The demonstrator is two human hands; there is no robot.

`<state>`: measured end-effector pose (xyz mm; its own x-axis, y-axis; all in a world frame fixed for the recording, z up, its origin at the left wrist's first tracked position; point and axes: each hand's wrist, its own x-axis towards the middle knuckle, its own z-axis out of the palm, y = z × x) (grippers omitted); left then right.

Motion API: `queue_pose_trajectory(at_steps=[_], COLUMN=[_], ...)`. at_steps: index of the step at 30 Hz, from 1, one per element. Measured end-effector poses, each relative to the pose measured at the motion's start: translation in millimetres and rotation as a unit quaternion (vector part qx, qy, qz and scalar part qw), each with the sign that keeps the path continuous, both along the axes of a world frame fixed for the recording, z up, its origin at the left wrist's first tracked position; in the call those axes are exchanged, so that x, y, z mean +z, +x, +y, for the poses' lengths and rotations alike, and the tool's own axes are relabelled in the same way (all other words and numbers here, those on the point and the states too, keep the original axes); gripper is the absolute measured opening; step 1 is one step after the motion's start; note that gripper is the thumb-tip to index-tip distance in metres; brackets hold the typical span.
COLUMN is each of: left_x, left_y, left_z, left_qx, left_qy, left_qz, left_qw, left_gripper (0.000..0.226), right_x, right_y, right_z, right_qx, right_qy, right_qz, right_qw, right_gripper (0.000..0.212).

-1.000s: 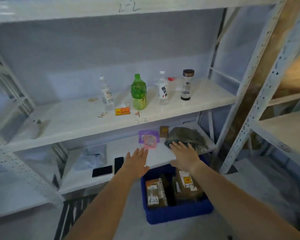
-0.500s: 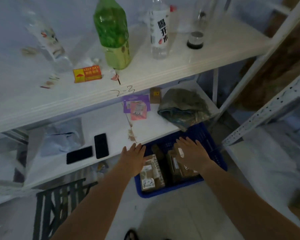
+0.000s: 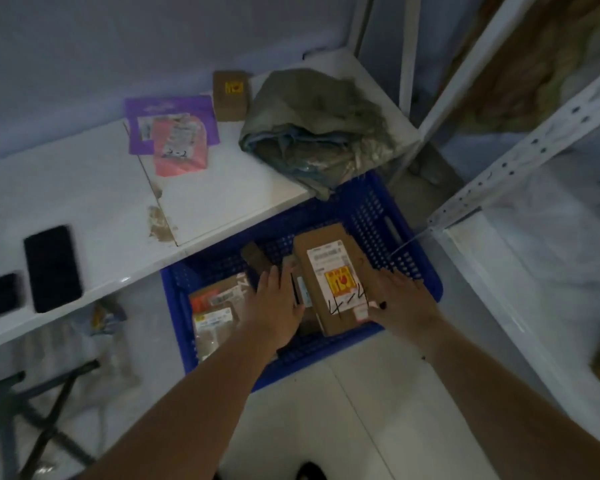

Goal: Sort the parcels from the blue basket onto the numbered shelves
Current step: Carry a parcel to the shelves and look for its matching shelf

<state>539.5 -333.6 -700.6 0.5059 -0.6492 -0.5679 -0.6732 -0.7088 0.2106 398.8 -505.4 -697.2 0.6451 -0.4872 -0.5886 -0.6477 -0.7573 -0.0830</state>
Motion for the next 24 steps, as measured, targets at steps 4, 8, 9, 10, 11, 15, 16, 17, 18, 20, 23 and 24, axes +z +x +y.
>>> queue_pose_trajectory(at_steps=[4,8,9,10,11,15,16,17,18,20,23,24], left_x=[-34,-57,-57,-55,-50,-29,-26,-20,-14,17,69,85], left_y=[-27,-39,-42,-44,-45,-42,-40,-37,-34,-30,-30,-31], left_z=[-26,-38,-40,-41,-43,-46,-44,-42,-41,-42,-46,-49], left_qx=[0.055,0.145,0.181,0.212,0.241,0.316,0.318,0.314,0.307,0.28,0.242,0.239], left_qy=[-0.034,-0.055,-0.07,-0.086,-0.103,-0.167,-0.178,-0.179,-0.179,-0.17,-0.174,-0.18], left_qz=[0.07,0.185,0.218,0.245,0.263,0.305,0.315,0.318,0.322,0.322,0.32,0.312], left_qw=[0.995,0.97,0.957,0.942,0.928,0.883,0.876,0.877,0.878,0.888,0.899,0.902], left_gripper=[0.087,0.095,0.096,0.098,0.098,0.1,0.104,0.108,0.109,0.103,0.099,0.099], right_x=[-32,-47,-48,-48,-46,-31,-25,-18,-14,-5,50,68], right_y=[-2,0,0,0,1,-3,-6,-9,-14,-24,-27,-30], right_z=[0,8,11,13,15,18,20,22,21,14,9,7], right_qx=[-0.047,-0.152,-0.19,-0.224,-0.245,-0.291,-0.306,-0.317,-0.324,-0.324,-0.334,-0.338], right_qy=[0.046,0.129,0.165,0.195,0.217,0.256,0.266,0.272,0.279,0.299,0.304,0.305], right_qz=[-0.019,-0.056,-0.067,-0.078,-0.089,-0.141,-0.158,-0.18,-0.206,-0.239,-0.26,-0.272], right_qw=[0.998,0.978,0.965,0.952,0.941,0.911,0.9,0.891,0.88,0.865,0.853,0.847], right_gripper=[0.071,0.058,0.055,0.052,0.048,0.044,0.047,0.051,0.058,0.069,0.044,0.038])
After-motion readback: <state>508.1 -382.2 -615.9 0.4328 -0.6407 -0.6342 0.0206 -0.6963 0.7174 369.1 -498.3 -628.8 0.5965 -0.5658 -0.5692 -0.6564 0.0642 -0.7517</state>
